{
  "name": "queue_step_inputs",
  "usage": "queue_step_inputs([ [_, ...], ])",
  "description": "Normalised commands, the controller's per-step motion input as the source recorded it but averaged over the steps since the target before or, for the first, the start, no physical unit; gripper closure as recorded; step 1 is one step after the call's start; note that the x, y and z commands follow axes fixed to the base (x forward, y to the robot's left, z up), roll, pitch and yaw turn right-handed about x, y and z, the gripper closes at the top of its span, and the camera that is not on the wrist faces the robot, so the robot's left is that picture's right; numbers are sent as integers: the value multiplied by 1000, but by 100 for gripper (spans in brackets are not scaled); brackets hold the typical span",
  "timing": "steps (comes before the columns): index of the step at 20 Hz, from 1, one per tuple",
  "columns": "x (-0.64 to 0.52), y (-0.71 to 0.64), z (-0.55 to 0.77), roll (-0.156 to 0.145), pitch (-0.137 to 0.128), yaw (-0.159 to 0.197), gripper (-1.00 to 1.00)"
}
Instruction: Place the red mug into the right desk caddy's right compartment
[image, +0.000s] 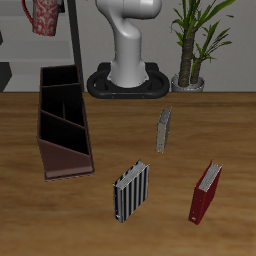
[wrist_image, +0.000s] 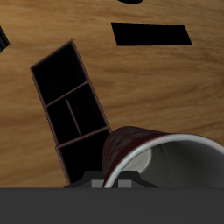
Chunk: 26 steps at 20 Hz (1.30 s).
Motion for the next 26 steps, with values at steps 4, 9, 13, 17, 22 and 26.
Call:
queue_step_inputs([
  [4,-151,174,-158,21,13,-14,100],
  [9,-230,290,-86,54,-11,-16,100],
  [13,-118,199,-75,55,-48,61,100],
  [17,48,-93,-98,-22,7,-17,100],
  [22,65,-74,-183,-26,-49,11,100],
  [26,55,30,-225,0,16,-22,100],
])
